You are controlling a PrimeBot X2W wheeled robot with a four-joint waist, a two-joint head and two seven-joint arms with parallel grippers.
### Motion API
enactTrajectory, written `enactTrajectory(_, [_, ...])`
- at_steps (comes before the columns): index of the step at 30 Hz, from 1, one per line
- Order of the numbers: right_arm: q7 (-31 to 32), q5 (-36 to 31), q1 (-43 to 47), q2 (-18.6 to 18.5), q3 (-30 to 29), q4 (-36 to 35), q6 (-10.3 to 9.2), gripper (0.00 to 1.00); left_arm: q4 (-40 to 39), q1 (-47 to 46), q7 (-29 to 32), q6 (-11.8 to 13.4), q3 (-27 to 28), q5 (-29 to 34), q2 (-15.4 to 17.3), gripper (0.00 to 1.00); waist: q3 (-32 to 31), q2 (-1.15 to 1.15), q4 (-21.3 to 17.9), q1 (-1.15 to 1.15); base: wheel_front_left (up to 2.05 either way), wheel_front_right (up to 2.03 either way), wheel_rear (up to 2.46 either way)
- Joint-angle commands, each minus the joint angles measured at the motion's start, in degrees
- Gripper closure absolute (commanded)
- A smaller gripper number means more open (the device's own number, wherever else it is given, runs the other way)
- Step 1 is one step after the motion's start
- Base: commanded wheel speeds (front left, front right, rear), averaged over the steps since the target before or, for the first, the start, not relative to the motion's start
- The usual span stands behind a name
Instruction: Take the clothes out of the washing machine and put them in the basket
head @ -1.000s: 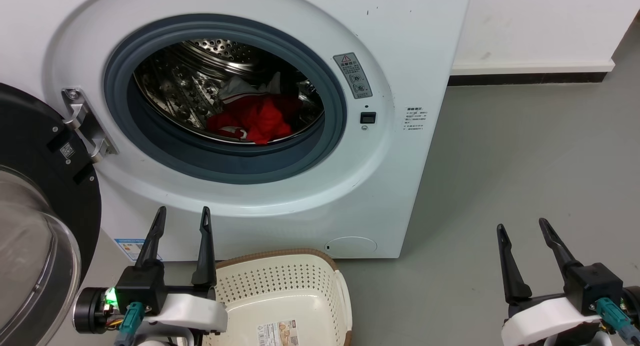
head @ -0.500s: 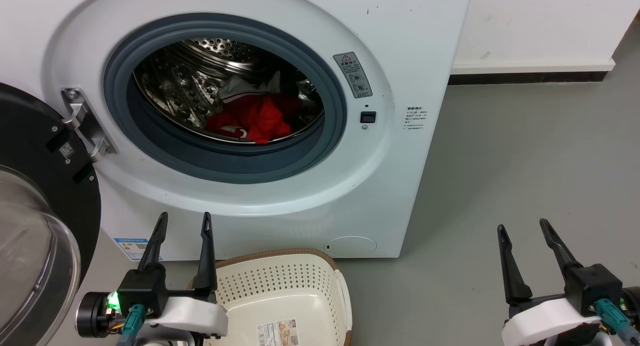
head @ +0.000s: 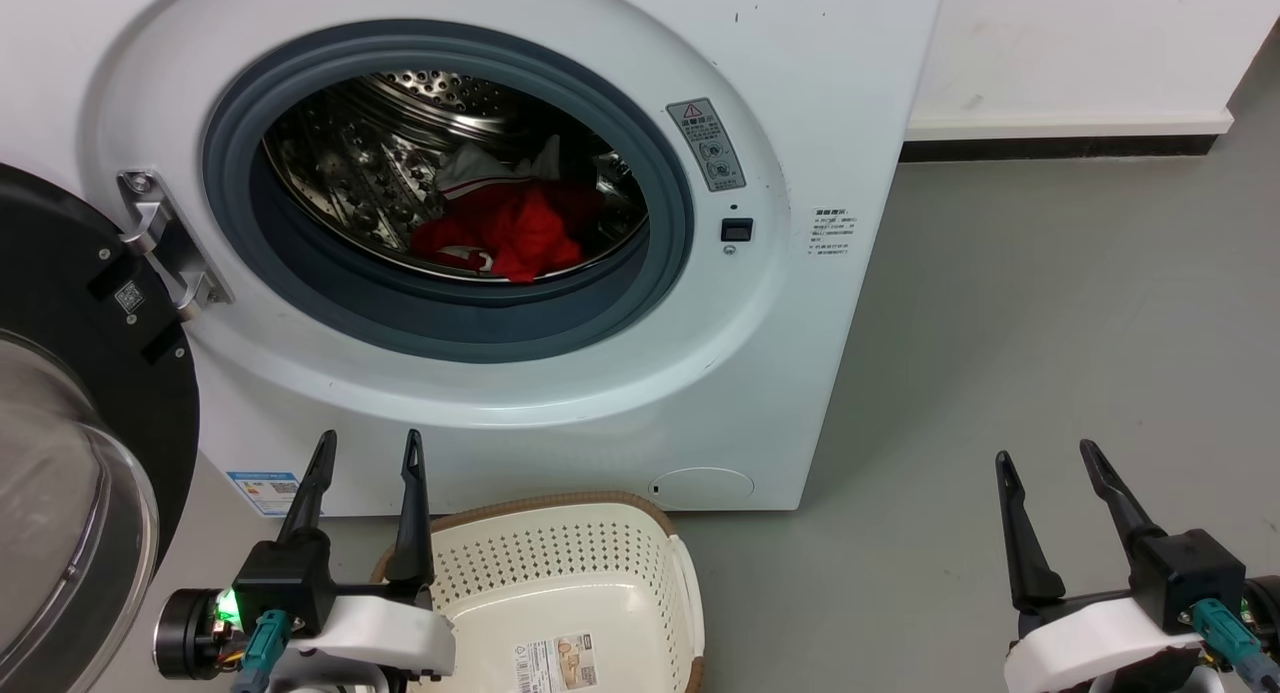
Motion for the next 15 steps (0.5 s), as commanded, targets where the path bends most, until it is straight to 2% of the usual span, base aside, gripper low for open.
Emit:
enactTrajectory(1, [-0.4,0.5,0.0,-0.2,0.0,0.1,-0.02,0.00,0.1,-0.5,-0.2,-0.1,0.2,0.1,-0.2,0.00,0.0,0.00,0.0,0.00,0.00,0.00,0.00])
enactTrajectory(15, [-0.2,0.8,-0.6,-0.2,0.1,0.1,-0.02,0.00,0.5,-1.3,-0.2,-0.4,0.9,0.4,-0.6,0.00,0.7,0.00,-0.1,0.00,0.00,0.00,0.00])
